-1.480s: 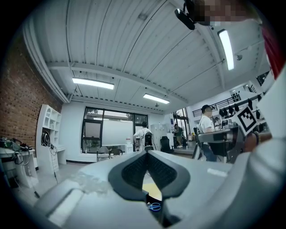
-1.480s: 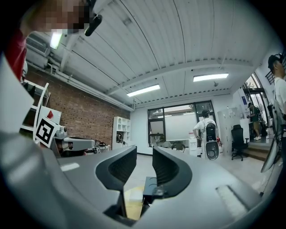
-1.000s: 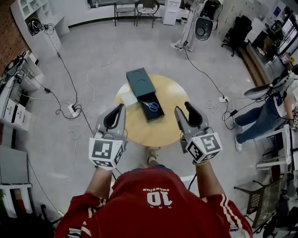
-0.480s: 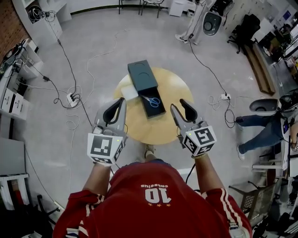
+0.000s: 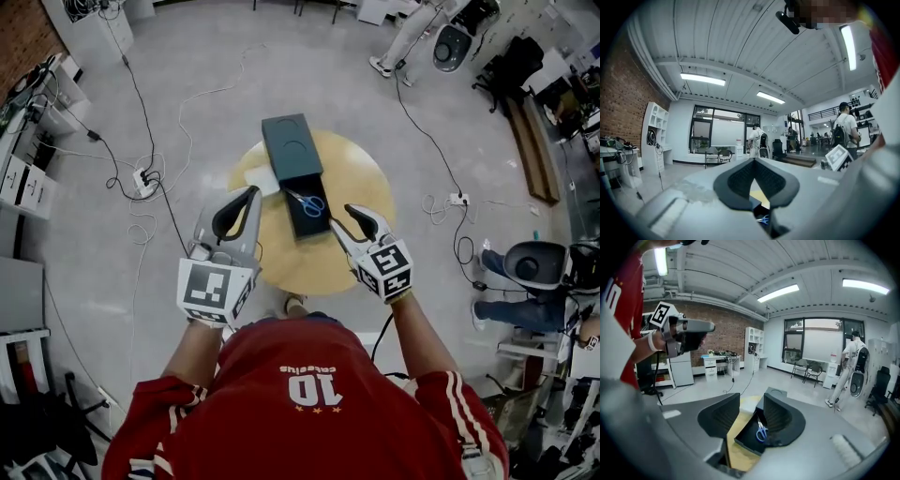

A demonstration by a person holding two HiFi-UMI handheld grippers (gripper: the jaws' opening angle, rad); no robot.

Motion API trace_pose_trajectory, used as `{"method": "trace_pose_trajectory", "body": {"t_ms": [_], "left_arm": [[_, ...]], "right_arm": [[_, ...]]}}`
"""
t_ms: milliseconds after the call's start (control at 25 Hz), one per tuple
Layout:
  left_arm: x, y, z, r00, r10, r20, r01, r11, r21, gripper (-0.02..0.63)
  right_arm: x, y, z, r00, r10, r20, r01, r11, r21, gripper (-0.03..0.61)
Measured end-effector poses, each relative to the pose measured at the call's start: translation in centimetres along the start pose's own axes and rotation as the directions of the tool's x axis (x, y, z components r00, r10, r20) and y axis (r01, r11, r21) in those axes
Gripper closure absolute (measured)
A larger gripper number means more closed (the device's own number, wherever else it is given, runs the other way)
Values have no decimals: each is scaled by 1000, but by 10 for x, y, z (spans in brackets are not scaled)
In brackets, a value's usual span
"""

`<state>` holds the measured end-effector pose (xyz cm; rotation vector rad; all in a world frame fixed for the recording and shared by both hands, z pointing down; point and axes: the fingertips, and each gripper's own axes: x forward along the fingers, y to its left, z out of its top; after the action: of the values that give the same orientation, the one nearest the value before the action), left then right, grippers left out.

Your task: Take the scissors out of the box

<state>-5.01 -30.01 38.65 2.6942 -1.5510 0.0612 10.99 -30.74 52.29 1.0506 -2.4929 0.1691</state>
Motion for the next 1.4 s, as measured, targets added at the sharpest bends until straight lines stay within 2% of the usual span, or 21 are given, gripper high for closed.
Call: {"method": "trace_pose_trajectory", "body": {"t_ms": [240,440,600,1000,1160,1400], "left_arm": [[15,9,-12,999,32,-32,-32,999,-13,611],[25,19,-25,996,62,-60,-64,998,-15,611],[36,22,-36,994,60,-91,-66,996,-57,611],[50,32,-58,984,91,-150,-97,995,-31,611],[46,43,-65,976,121,-180,-134,989,-62,611],[41,53,-77,970,137,-201,-153,986,-64,611]], "right_arm": [[47,-12,-60,982,89,-167,-95,995,-29,433],[80,-28,-103,957,129,-261,-132,991,7,431],[103,-35,-133,929,188,-318,-185,982,41,431],[161,-41,-190,813,268,-517,-279,959,59,431],[175,-42,-206,772,263,-578,-286,957,54,433],[186,-42,-225,707,229,-669,-318,948,-12,440]]}}
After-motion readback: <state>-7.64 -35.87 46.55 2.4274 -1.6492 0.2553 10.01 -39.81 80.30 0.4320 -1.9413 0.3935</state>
